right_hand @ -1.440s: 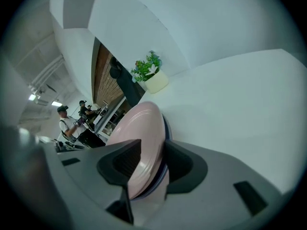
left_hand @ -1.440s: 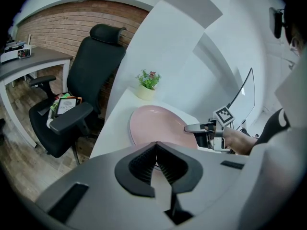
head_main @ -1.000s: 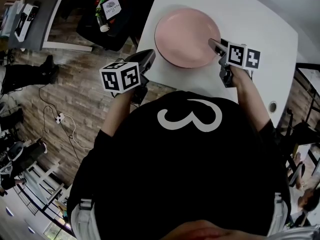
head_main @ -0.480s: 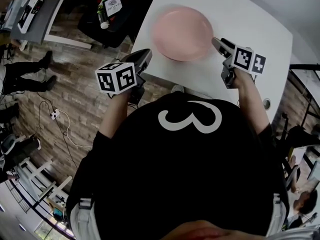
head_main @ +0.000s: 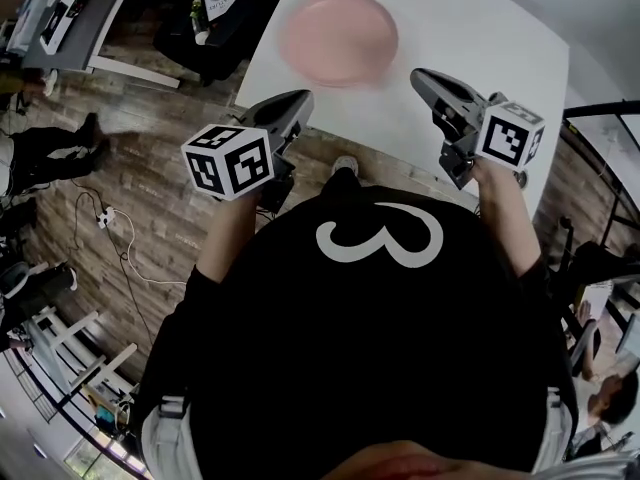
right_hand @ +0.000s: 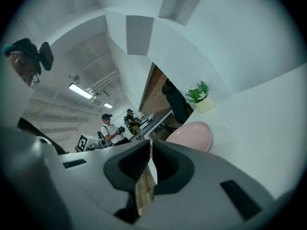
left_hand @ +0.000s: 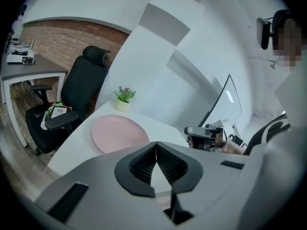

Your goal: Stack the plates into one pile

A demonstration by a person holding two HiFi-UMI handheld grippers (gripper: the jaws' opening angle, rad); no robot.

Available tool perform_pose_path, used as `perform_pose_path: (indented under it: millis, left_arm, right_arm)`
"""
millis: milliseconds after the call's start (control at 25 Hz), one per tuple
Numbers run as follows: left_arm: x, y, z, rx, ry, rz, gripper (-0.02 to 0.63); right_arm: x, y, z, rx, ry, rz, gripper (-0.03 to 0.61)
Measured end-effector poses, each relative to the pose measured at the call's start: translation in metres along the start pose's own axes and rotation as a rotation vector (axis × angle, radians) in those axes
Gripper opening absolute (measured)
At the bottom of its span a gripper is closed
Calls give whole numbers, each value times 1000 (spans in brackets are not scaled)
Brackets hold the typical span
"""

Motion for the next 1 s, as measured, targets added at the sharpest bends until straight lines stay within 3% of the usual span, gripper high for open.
perform_pose_path:
  millis: [200,400,600,1000]
  left_arm:
    - [-1,2,-29,36,43,0,17]
    - [-14,64,-88,75,94,-10,17]
    - [-18,97,-124,115,138,9,17]
    - [-18,130,-164,159,180,29,17]
  right_arm:
    - [-3,-8,28,-51,-90,10,29]
    - [-67,26,76,-98,-145,5,28]
    - [-100,48,103,-62,-201,1,28]
    - [-146,57,112,-46,-167,-73,23]
Point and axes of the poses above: the fingertips, and each gripper's own axes: x forward along the fingers, z to its left, y out of its underside, the point moved 3 cm from there along -x, backward along the fingers, and after that the axes turned 14 degrees about -x, right-handed, at the moved point
